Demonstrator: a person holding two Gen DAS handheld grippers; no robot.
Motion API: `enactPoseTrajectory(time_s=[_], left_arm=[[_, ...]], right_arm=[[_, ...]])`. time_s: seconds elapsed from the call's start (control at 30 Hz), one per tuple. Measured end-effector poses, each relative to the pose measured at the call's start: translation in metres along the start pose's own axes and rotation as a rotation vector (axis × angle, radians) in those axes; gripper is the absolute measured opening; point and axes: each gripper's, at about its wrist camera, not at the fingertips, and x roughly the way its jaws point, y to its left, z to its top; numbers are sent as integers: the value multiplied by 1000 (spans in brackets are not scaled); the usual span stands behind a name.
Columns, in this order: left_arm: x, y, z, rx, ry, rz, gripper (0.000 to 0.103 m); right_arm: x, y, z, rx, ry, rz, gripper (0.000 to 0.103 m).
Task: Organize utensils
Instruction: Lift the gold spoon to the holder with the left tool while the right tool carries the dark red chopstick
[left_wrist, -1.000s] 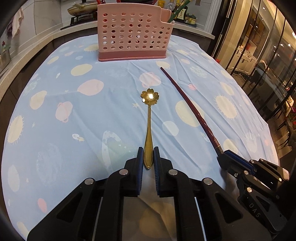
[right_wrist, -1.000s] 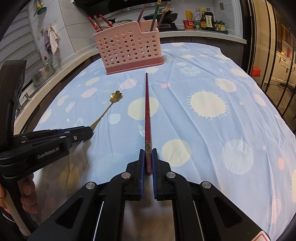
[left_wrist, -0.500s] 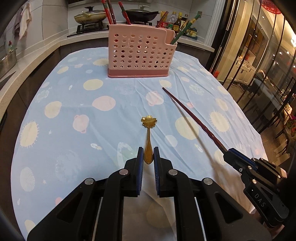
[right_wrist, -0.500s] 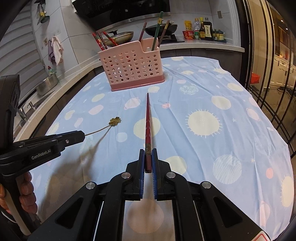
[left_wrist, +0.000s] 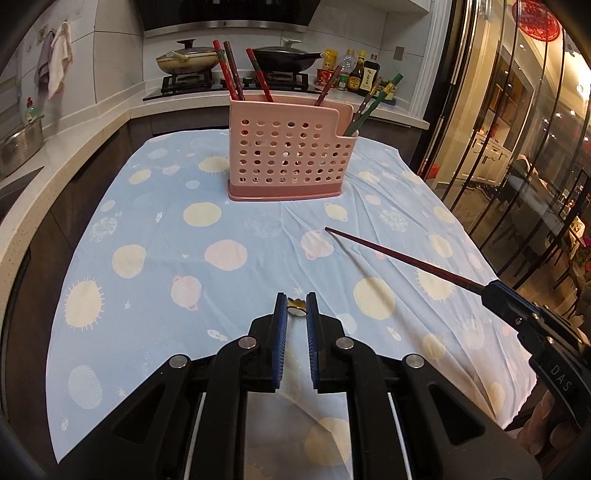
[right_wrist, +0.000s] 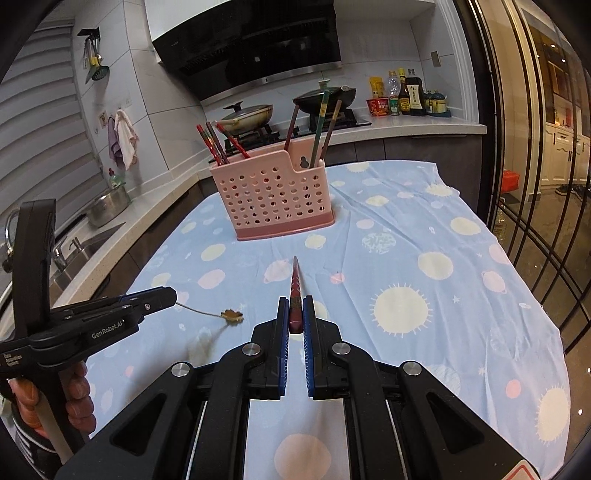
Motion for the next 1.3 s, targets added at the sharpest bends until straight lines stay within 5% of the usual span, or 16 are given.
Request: enactPoseTrajectory(time_s=[0.23, 0.3, 0.77, 1.3], left_arm=[[-3, 0, 13, 14, -28, 13, 8], [-3, 1, 16, 18, -31, 17, 1], [-10, 9, 37, 36, -67, 37, 1], [-29, 5, 108, 91, -187, 76, 1]], right_arm=[[-13, 0, 28, 9, -73, 21, 7], [-16, 0, 36, 10, -95, 24, 7], [-28, 4, 73, -9, -188, 31, 7], [-16, 11, 146, -32, -273, 50, 7]])
